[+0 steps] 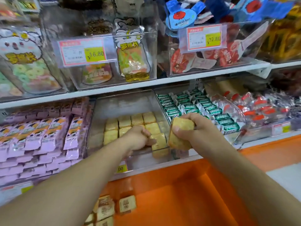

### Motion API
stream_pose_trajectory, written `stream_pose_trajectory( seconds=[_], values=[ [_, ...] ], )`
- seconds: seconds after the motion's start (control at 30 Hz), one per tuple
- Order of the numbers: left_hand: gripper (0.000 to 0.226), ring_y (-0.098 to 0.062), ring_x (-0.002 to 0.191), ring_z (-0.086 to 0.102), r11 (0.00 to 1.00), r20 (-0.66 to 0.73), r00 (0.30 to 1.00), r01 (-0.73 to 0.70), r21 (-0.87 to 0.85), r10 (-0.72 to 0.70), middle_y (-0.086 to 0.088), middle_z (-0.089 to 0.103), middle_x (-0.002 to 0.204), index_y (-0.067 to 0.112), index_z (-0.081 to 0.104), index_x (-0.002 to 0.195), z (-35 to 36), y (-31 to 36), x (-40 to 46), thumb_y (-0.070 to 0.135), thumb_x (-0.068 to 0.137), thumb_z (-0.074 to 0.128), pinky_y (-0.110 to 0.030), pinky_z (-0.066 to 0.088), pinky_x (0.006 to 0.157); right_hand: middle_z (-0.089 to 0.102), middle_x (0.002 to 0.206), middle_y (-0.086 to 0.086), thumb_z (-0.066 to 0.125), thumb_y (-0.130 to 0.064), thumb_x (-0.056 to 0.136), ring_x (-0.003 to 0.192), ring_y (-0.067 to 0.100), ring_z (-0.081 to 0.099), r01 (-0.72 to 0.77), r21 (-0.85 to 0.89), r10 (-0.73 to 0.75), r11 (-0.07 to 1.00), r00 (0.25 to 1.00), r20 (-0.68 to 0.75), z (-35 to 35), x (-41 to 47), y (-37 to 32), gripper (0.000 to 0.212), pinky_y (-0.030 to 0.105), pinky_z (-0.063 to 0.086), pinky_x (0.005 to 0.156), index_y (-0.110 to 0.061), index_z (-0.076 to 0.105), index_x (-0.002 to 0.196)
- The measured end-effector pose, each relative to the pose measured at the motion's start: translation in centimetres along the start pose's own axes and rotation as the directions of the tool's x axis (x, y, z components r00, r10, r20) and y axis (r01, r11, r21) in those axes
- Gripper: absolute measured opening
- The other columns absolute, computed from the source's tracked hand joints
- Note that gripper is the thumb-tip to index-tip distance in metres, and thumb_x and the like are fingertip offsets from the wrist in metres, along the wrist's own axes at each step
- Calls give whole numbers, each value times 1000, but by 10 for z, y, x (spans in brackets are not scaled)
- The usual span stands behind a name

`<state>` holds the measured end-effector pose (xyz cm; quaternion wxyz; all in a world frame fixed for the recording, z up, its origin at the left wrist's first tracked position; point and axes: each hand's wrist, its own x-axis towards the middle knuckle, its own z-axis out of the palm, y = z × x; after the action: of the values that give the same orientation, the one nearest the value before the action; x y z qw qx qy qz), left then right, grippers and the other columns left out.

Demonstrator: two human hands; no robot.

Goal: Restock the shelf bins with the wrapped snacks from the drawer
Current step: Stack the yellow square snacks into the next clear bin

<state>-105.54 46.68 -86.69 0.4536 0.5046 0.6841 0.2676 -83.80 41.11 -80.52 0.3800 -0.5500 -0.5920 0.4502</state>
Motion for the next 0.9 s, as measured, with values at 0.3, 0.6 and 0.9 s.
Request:
stream_pose_trajectory(
  seconds=[0.3,0.6,0.9],
  values=[
    [33,-18,78,69,960,67,995,-86,266,70,-11,78,100,8,72,117,-3,-2,-10,18,88,84,-24,57,71,70,91,-4,78,-30,93,83,29,74,14,-61,-14,998,1000,1,7,-7,-6,26,55,64,68,-31,64,115],
    [27,-24,89,74,916,97,974,-158,-370,207,-15,76,116,15,73,119,-25,31,-64,33,104,60,-39,58,87,70,91,-9,88,-37,83,74,7,71,90,-127,-94,988,995,-25,26,-10,-16,46,36,64,65,-32,58,119],
    [28,-25,87,75,919,41,983,-152,-365,179,-14,79,105,10,74,116,-56,31,-73,6,89,79,-32,61,65,67,120,-17,83,-33,88,108,3,66,227,-216,-212,950,973,93,43,-3,-23,53,33,57,97,-33,58,135]
  ],
)
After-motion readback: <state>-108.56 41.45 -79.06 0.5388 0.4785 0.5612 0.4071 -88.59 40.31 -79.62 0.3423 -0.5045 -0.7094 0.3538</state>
